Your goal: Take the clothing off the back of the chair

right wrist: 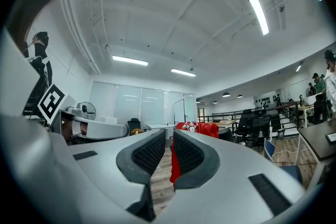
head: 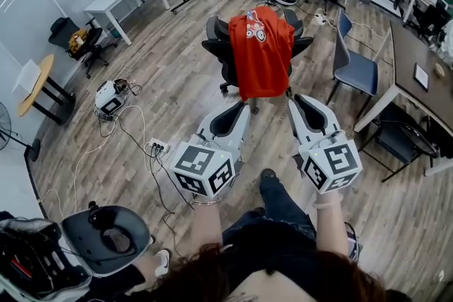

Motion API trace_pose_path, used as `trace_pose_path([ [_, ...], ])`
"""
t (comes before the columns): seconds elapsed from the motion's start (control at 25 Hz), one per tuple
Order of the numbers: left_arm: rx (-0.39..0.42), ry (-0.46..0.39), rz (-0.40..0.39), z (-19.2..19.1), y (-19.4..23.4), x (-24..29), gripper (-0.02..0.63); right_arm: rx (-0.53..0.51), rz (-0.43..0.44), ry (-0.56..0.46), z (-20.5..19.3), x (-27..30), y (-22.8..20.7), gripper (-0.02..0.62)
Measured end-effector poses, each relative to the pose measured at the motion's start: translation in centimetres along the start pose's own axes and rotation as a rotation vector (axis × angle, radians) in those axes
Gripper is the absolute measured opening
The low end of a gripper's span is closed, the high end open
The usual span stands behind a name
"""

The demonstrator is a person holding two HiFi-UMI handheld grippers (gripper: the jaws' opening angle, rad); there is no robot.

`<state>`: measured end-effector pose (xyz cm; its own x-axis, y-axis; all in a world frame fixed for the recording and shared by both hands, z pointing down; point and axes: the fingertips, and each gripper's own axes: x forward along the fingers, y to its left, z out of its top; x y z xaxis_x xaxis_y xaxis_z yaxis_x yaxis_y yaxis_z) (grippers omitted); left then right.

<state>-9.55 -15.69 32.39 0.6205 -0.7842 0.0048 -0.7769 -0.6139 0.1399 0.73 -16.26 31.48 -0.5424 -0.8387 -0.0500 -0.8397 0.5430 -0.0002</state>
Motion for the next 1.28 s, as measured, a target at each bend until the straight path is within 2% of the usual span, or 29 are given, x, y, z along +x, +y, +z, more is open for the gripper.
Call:
trace_pose_path([
  [0.8,0.012,0.010,0.017,0.7,5.9,6.2,0.034,0.054,0.027,-0.015,-0.6,7.4,-4.7,0.071],
  [1.0,-0.002,0.009,0.011,0.9,7.2,7.6,0.085,0.054,0.031,-0.008,-0.8,9.1,-6.0,0.092],
  [1.28,-0.015,0.010,0.027,1.6,9.5,9.3,0.112,0.055,0.012,0.000,-1.0,11.0,-7.9,0.123],
])
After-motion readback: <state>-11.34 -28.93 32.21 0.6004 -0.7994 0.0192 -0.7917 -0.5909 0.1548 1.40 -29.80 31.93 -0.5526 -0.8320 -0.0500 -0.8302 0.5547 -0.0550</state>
